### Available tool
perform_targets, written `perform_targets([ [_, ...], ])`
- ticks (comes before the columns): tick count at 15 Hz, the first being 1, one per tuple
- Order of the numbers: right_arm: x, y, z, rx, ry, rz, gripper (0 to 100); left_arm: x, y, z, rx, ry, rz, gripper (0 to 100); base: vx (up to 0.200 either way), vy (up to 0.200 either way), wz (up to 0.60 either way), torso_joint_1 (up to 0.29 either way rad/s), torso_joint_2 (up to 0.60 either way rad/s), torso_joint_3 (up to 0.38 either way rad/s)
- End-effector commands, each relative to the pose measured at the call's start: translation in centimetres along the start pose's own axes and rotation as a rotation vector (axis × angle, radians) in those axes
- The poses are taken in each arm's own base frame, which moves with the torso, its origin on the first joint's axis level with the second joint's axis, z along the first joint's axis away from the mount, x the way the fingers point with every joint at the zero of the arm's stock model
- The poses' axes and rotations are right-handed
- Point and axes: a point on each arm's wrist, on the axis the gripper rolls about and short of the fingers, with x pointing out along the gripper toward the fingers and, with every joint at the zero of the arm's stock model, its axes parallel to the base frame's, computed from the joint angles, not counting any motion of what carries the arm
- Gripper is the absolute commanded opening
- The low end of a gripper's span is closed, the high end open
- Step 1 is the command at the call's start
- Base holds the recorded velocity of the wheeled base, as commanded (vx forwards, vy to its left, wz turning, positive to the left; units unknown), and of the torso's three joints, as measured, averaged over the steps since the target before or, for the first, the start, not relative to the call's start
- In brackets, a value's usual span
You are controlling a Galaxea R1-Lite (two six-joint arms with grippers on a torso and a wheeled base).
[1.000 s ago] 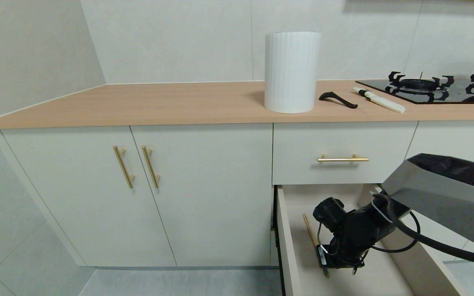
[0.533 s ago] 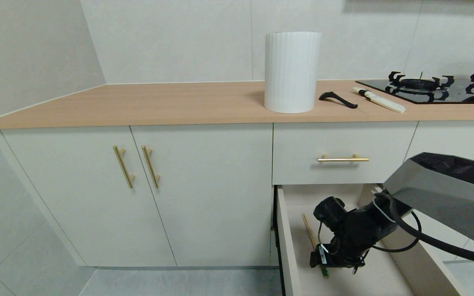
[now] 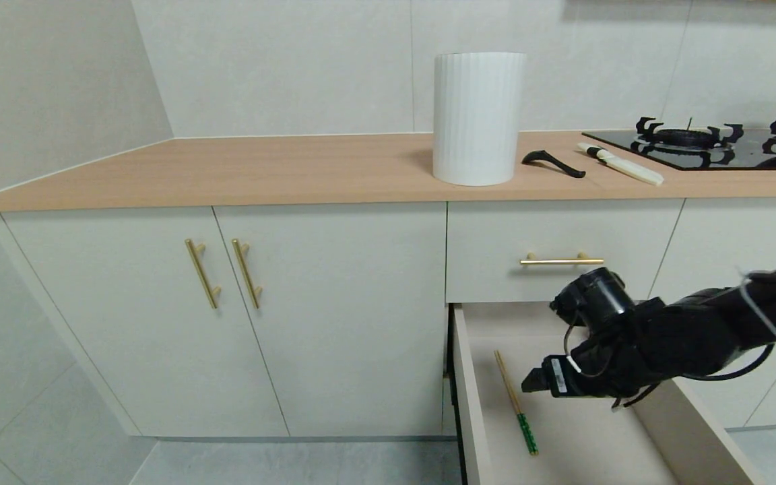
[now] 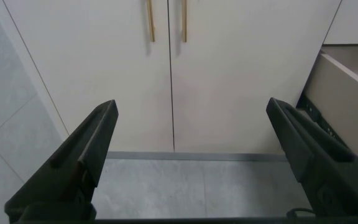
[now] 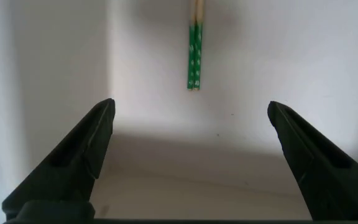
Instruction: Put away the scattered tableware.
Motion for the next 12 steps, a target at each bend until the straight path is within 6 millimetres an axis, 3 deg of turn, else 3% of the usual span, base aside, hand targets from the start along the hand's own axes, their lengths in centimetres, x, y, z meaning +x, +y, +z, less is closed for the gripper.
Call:
perform_targets([
  [1,-7.7,-0.8,0.4,-0.024,-0.194,0.054,100,0.0,0.0,0.0,0.0,0.0,0.001,100,0.0,0.0,0.0,0.0,0.0,0.0],
  [5,-10.7,-2.4,0.6,-0.042,-0.292,0.04,100,0.0,0.0,0.0,0.0,0.0,0.001,100,0.0,0.0,0.0,0.0,0.0,0.0],
  [12,-11.2,-3.0,0.8,-0.041,-0.31,0.024,100,0.0,0.0,0.0,0.0,0.0,0.001,100,0.0,0.0,0.0,0.0,0.0,0.0],
])
